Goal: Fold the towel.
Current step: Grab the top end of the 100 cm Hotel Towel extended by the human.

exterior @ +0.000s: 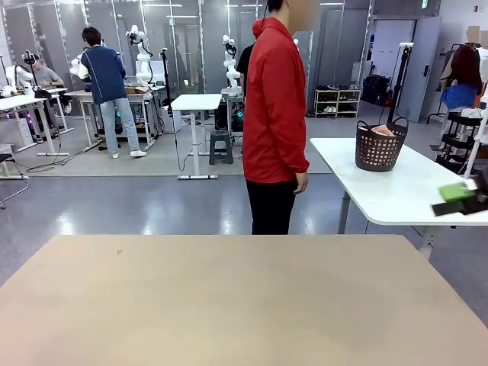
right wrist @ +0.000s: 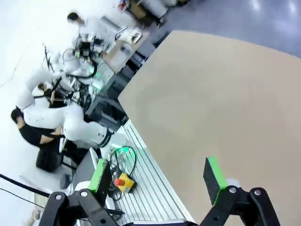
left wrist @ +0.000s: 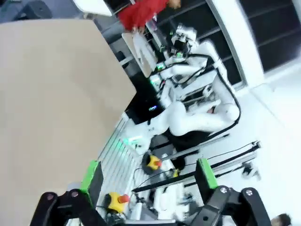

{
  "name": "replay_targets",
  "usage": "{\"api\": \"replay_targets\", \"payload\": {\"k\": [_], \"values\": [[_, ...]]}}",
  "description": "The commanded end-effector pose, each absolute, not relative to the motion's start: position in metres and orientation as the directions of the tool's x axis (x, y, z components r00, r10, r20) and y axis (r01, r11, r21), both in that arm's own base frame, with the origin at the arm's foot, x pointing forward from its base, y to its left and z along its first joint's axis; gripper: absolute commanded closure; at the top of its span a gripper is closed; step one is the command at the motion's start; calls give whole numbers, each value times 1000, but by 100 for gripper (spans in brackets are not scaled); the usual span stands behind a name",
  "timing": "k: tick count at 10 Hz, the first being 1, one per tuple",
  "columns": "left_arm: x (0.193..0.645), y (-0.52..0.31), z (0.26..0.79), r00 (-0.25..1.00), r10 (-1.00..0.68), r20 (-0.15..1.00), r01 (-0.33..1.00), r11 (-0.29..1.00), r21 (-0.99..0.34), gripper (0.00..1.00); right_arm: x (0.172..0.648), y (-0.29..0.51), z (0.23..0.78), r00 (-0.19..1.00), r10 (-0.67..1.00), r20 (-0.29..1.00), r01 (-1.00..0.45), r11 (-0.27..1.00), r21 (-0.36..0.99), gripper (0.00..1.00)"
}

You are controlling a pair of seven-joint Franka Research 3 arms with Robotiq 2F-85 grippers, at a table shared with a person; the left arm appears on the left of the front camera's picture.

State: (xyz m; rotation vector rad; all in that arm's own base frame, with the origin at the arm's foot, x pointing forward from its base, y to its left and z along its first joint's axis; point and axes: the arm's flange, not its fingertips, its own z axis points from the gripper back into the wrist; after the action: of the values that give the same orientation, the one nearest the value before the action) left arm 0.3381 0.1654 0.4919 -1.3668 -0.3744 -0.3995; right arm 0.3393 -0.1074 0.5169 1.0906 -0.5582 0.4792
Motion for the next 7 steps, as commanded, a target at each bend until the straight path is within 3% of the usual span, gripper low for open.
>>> {"api": "replay_targets", "payload": {"k": [1,4,7], "values": [[358,191,477,896,9,444,438,142,-887,0,336,-122,509,768,16,641,-589,411,696,0],[356,234,469,896,94,435,417,167,-894,0,328,-131,496,780,-22,625,-560,421,714,0],[345,219,453,910,81,408,391,162,-906,0,326,-150,502,787,-28,616,-549,425,720,0]]}}
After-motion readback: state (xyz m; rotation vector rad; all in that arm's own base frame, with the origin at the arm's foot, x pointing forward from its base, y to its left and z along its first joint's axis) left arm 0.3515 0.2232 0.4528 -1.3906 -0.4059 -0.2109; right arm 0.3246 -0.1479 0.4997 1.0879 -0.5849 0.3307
